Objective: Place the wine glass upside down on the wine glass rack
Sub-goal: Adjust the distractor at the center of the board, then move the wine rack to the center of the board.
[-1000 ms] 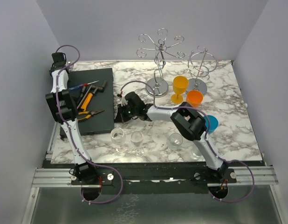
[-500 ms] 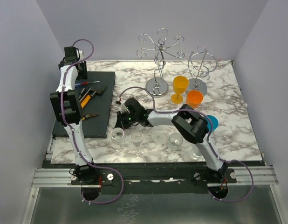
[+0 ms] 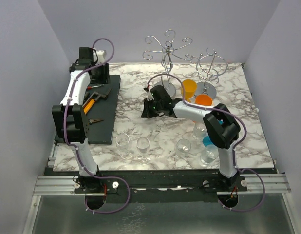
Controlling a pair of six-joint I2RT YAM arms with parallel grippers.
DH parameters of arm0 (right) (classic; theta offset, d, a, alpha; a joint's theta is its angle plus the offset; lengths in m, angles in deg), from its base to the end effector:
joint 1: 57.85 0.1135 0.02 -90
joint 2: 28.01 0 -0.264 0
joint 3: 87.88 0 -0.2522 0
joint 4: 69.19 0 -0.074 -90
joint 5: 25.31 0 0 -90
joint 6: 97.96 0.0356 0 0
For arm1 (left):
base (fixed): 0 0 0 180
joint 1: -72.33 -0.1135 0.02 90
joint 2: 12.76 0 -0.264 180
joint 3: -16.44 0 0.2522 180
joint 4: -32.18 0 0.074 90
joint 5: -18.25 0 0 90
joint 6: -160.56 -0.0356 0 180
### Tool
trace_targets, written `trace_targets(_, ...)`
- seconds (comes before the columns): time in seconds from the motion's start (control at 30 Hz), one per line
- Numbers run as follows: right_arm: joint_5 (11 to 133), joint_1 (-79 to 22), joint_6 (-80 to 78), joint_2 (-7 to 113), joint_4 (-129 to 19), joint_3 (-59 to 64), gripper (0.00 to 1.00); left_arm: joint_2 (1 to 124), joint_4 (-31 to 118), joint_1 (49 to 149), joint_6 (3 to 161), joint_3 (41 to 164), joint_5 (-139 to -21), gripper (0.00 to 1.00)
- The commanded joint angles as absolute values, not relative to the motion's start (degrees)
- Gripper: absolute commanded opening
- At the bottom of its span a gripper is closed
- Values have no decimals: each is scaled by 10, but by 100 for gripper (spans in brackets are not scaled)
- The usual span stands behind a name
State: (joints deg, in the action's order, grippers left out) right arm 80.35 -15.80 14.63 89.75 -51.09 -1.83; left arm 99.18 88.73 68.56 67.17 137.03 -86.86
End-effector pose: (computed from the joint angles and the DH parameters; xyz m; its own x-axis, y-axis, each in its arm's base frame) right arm 0.3309 0.3114 0.1730 -0.7630 -0.1901 -0.6178 -0.5426 0.7078 0.4523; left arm 0.4403 0.0197 0.3159 -0.7325 0.0089 -0.6807 0.1545 0.9760 -0.1534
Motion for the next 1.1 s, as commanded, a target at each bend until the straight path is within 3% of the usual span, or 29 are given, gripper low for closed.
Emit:
trace_targets(0.0,750,-157,122,827,-449,-25,5,982,875,721,684,1281,-960,48)
trace_targets(0.3,709,-170,114,726,-403,-23,4,1013,821,759,686,1192,-1020,43)
trace_targets(0.47,679,-171,106,691,-368,-55,3,1015,788,775,666,1160,-971,41)
trace_targets(0.77,650,-190,76,685,-284,-200,6,1039,702,775,621,1090,-778,34)
trace_targets(1.07,678,-190,96,671,-279,-183,10,1031,683,748,622,1064,-762,33)
